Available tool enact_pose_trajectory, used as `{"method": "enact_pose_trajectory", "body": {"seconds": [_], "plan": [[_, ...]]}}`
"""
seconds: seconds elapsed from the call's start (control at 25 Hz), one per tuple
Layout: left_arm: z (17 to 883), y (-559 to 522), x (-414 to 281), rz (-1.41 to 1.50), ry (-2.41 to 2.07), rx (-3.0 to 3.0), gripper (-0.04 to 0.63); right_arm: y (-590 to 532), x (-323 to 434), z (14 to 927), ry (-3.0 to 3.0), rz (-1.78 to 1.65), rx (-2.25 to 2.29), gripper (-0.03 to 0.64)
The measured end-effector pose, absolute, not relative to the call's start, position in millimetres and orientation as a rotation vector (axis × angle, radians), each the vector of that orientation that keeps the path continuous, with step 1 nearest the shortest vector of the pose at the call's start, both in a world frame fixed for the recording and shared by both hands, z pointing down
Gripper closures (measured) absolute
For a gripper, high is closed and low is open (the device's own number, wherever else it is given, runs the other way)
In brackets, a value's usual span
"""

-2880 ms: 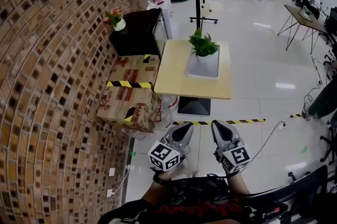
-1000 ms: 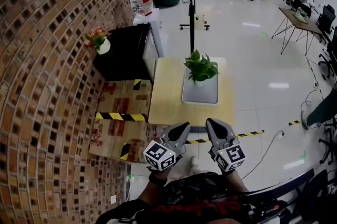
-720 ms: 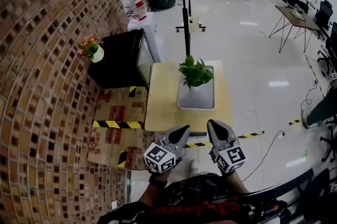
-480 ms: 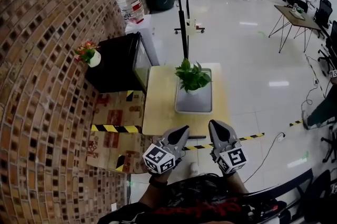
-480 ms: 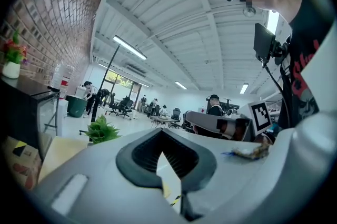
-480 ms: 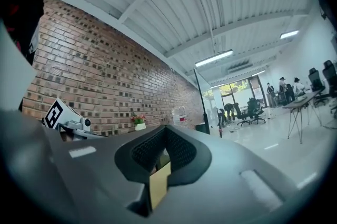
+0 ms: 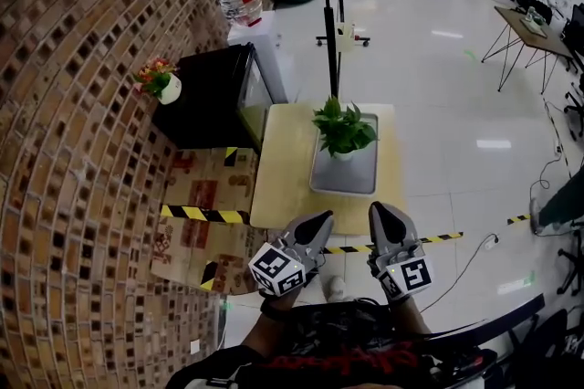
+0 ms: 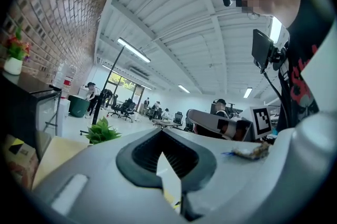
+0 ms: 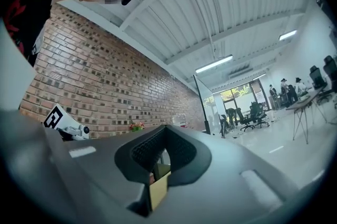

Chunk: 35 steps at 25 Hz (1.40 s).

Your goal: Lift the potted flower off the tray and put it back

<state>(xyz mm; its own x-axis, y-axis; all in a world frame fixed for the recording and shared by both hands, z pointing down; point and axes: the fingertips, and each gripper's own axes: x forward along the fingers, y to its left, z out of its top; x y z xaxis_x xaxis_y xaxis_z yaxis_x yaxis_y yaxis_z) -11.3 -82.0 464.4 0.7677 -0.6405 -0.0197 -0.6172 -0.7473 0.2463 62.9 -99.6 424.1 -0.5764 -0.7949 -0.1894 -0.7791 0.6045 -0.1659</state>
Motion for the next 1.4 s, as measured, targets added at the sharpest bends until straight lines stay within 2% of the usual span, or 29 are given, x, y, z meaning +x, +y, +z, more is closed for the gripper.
{"method": "enact_pose_trajectory", "body": {"seconds": [0.32, 0.88, 1.4], "plan": [[454.6, -146.0, -43.9, -0.248, -0.952, 2.693, 0.595, -164.7, 42.7, 444.4, 2.635, -0.107, -1.383, 0.614], [438.0, -230.7, -106.8, -0.288, -0.939, 2.746, 0.595, -244.7, -9.6, 422.3, 2.594, -0.083, -1.432, 0.614], [454.3, -268.5, -132.8, -0.256, -0.903, 2.736, 0.595, -262.6, -45.9, 441.6, 2.688, -0.168, -1.41, 0.614]]}}
